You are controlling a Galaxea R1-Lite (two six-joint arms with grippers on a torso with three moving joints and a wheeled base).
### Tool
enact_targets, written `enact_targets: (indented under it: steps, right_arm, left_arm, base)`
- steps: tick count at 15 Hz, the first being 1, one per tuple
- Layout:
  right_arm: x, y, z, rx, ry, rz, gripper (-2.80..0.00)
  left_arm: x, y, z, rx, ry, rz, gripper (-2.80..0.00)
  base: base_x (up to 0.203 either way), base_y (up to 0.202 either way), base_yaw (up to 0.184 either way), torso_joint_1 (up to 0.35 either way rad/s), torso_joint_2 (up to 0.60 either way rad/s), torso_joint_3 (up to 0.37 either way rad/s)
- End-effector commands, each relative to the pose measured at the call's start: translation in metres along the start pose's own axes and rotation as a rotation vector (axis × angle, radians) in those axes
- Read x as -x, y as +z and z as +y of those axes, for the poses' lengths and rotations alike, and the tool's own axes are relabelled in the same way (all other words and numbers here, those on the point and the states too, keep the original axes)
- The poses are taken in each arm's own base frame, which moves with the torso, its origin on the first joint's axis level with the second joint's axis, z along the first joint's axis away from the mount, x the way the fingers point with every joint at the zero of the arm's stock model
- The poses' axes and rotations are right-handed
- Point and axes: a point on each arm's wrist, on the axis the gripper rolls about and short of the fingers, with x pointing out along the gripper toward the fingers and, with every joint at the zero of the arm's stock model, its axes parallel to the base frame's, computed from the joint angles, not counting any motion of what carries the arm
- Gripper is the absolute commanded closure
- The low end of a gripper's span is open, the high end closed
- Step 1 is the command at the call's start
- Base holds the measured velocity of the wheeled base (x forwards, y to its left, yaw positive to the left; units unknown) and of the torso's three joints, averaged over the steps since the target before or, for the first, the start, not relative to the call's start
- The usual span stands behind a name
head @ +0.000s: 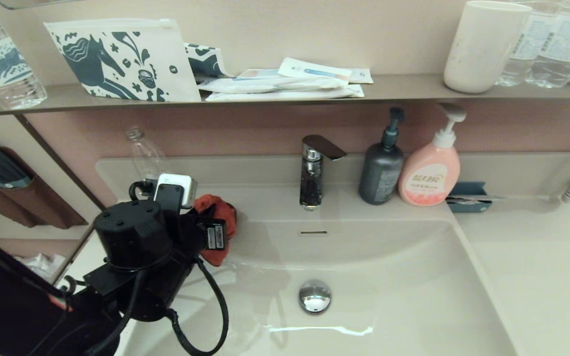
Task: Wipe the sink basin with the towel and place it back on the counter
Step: Wipe the sink
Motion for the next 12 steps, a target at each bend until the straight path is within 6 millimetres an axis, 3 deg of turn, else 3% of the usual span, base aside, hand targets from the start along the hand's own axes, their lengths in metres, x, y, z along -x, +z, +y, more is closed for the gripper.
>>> enact_targets:
  steps: [1,8,12]
  right_arm:
    - [0.000,0.000,0.000,0.000,0.000,0.001,0.00]
    - [0.000,0.000,0.000,0.000,0.000,0.001,0.00]
    - [0.000,0.000,0.000,0.000,0.000,0.001,0.00]
  left_arm:
    - [0.020,0.013,0.016,-0.026,0.018,-0.049,0.00]
    - [0.057,0.014,0.035,-0.079,0.022,-0.016,0.00]
    - [0.074,0.029,0.015,-0.055,0.001,0.001,0.00]
  base:
    - [0.000,0.000,0.000,0.000,0.00,0.000]
    - [0.000,0.000,0.000,0.000,0.00,0.000]
    - [0.000,0.000,0.000,0.000,0.00,0.000]
